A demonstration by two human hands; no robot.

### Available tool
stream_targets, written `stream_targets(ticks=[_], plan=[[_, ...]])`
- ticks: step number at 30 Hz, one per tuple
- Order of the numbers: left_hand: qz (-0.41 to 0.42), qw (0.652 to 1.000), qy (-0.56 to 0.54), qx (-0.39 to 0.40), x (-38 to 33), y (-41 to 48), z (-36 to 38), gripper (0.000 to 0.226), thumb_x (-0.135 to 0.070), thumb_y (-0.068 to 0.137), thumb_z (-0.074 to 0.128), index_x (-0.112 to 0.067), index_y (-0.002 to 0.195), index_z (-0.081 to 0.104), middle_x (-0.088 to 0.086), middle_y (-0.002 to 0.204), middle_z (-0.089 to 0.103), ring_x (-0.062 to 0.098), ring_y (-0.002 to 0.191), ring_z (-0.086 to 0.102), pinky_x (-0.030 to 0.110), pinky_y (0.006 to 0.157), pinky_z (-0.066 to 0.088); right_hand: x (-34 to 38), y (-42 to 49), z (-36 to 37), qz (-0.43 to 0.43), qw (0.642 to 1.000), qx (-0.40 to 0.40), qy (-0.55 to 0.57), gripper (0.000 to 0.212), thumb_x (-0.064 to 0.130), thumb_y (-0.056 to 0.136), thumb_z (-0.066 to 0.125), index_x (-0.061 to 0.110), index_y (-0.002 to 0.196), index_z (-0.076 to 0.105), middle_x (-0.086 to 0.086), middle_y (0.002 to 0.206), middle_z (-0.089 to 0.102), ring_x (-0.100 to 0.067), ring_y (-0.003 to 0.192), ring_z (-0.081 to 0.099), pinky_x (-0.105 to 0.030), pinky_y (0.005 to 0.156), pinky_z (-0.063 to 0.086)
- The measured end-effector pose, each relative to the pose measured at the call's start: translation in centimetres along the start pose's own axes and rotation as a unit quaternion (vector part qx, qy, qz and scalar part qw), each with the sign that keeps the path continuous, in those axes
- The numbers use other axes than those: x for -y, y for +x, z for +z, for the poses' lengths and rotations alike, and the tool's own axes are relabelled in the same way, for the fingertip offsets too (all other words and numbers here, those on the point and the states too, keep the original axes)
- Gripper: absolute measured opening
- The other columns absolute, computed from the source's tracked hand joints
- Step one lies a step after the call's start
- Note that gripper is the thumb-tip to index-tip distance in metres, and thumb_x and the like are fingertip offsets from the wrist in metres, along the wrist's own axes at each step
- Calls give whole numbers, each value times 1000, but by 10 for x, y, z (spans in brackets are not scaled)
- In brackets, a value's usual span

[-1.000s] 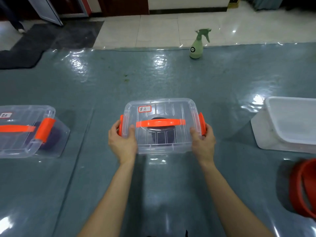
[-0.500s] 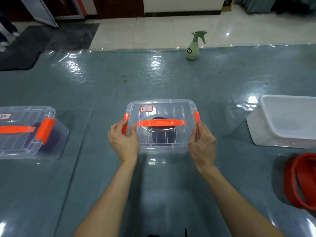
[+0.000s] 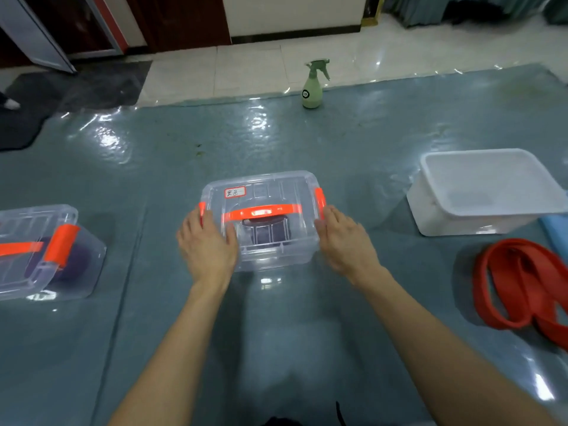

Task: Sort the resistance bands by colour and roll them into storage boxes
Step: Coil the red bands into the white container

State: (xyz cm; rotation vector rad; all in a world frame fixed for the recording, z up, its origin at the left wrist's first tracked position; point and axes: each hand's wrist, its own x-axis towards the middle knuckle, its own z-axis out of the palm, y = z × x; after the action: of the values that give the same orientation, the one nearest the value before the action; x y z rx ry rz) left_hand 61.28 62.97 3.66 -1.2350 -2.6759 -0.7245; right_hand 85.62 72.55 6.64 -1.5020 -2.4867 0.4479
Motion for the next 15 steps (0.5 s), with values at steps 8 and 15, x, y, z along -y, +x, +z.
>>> stream_targets(ticks=[8,15], plan=[[364,927,-6,93,-157,-125,52,53,-25,95,72,-6,144,65,22,157,57,42,146,54,55,125,38,-149,-88,-30,79,994,30,-73,20,20,100,58,5,90,67,-18,98,66,-43,96,65,-52,83,50],[315,884,76,336,-264,-247,153,73,-52,104,58,-30,169,32,13,178,26,32,164,27,48,129,28,-338,-163,-65,154,984,-50,-74,66,48,90,76,6,139,63,-23,148,57,-42,146,47,-56,119,38]])
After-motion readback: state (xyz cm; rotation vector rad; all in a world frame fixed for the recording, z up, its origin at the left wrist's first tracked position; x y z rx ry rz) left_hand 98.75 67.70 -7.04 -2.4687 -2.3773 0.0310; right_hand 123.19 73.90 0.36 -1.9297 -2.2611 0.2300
